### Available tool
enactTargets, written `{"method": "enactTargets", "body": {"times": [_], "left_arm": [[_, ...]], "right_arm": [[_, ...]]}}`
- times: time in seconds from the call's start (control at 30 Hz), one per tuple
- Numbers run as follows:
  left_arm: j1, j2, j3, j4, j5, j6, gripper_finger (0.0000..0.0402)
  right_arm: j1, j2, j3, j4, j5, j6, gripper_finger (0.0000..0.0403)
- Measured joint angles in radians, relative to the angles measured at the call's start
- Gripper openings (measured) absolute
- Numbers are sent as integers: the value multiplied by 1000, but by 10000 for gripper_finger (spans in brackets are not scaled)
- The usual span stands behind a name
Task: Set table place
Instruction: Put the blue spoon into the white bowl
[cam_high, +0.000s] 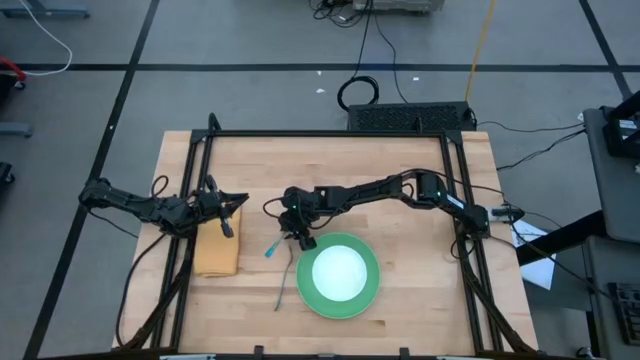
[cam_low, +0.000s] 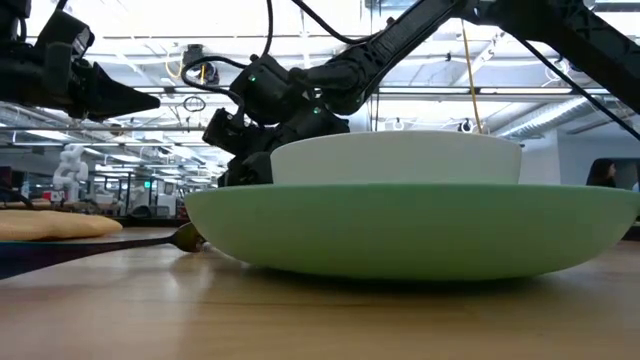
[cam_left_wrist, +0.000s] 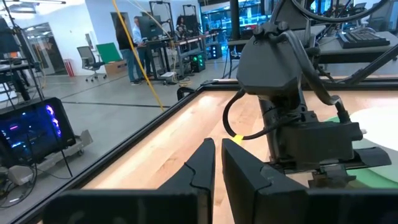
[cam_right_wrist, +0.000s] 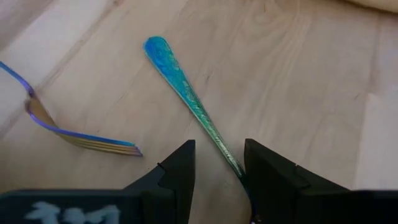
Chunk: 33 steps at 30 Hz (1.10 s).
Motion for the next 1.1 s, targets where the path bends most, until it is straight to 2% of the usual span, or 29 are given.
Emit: {"method": "enactTargets", "body": {"times": [0.4, 0.53, 0.77, 1.1], "left_arm": [[0, 0, 0, 0, 0, -1, 35], [0, 0, 0, -1, 0, -1, 35], [0, 0, 0, -1, 0, -2, 35], [0, 0, 0, -1, 0, -2, 35]], "right_arm": [[0, 0, 0, -5, 11, 28, 121], [0, 0, -1, 2, 11, 20, 90], [0, 0, -1, 11, 13, -3, 9], [-1, 3, 17, 37, 20, -10, 2]]}}
